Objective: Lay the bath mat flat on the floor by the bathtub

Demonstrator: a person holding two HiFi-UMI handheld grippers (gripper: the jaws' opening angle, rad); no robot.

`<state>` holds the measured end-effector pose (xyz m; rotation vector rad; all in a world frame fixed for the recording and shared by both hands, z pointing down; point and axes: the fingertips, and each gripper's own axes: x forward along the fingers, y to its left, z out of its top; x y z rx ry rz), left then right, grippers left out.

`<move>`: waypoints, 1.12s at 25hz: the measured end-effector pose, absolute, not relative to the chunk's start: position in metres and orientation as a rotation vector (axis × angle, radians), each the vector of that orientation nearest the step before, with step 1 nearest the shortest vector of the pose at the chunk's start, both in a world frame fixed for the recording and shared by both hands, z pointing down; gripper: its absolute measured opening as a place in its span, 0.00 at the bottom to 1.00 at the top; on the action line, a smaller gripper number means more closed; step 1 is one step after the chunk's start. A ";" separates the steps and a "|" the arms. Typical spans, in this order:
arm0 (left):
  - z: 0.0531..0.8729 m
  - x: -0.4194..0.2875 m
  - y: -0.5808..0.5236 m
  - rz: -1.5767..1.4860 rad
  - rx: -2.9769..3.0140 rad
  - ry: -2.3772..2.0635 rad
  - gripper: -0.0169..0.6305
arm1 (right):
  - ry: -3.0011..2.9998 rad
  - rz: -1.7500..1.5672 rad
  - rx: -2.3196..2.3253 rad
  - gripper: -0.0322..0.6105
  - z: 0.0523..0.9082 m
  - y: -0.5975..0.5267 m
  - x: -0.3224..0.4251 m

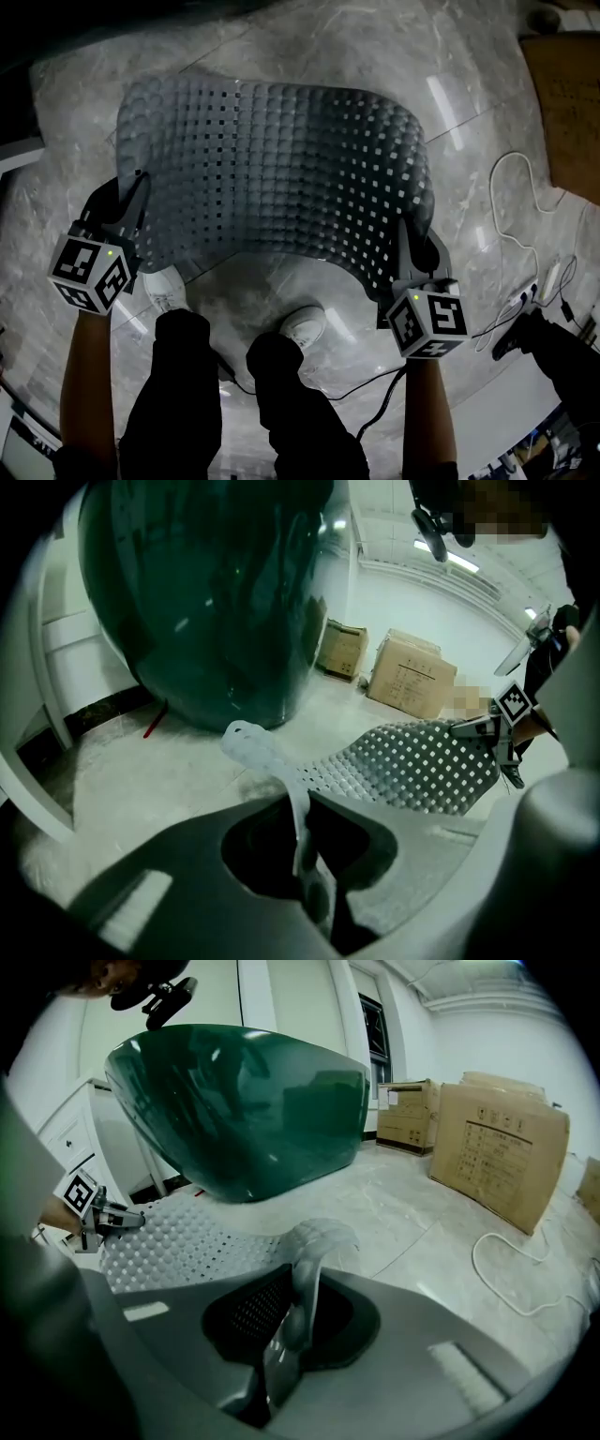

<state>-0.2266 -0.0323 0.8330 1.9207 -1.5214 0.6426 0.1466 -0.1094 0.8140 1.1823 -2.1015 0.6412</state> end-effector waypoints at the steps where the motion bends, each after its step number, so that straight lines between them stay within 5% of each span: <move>1: 0.837 -0.229 -0.032 0.643 1.919 -1.526 0.05 | -2.097 0.639 1.191 0.12 0.818 -0.110 0.149; 28: 0.966 -0.311 -0.024 0.784 1.881 -1.540 0.06 | -1.903 0.585 1.332 0.13 0.952 -0.128 0.218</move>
